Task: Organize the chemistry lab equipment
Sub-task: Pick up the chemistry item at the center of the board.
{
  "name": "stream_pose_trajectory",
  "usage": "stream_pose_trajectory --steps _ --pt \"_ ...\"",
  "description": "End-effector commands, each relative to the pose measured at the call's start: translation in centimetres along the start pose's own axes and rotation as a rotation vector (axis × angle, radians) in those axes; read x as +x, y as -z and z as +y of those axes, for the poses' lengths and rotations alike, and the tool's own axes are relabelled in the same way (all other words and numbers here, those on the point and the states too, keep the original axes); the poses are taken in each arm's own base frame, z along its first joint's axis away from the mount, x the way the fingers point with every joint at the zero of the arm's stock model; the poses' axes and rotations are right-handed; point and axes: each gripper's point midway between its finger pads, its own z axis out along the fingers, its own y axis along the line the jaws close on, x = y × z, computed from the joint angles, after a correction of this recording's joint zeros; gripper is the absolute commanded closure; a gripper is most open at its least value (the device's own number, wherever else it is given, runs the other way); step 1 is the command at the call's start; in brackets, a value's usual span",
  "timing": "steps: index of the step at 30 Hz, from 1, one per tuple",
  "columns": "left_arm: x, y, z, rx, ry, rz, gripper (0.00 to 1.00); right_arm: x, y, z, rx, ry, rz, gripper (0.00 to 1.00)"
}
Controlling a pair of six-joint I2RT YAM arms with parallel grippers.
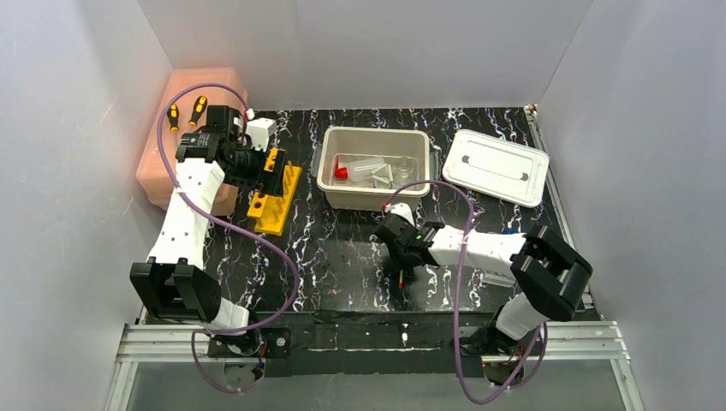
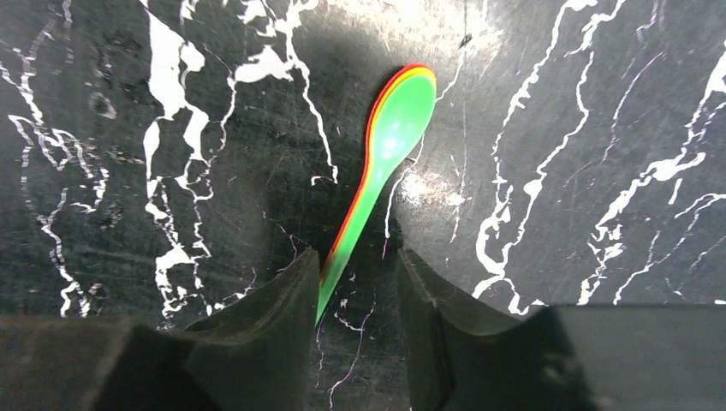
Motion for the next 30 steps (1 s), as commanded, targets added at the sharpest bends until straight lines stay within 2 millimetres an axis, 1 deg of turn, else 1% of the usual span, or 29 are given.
stream_pose_trajectory --steps 1,5,8,13,18,22,26,30 --pt "0.2 1.1 -0.1 -0.007 -0.004 -0.008 0.01 0.4 -1.0 0.5 -0.012 -0.001 0.001 0.57" --pt "0.3 0.9 -0.1 -0.006 -0.004 -0.004 0.01 0.8 -1.0 0.4 -0.014 -0.005 0.006 0.66" --pt "0.3 0.9 -0.1 -0.002 -0.004 -0.004 0.01 0.5 -0.4 0.4 -0.02 -0.01 -0.003 0.72" --pt "0.1 0.8 -0.2 0.003 -0.004 -0.006 0.01 -1.2 1.4 0.4 -0.037 0.006 -0.043 0.85" --pt "0.3 0.5 -0.1 0.004 -0.003 0.001 0.01 -3.6 4.2 0.8 -0.08 0.044 -0.092 0.89" --pt "-0.1 0.6 -0.2 0.008 -0.004 -0.007 0.01 -6.2 6.7 0.7 -0.095 0.053 -0.163 0.91" --pt "-0.4 0.9 -0.2 0.006 -0.008 -0.02 0.01 -9.2 9.5 1.4 -0.137 0.067 -0.233 0.91" --pt "-0.1 0.7 -0.3 0.009 -0.008 -0.016 0.01 -12.9 12.6 1.8 -0.141 0.097 -0.298 0.92"
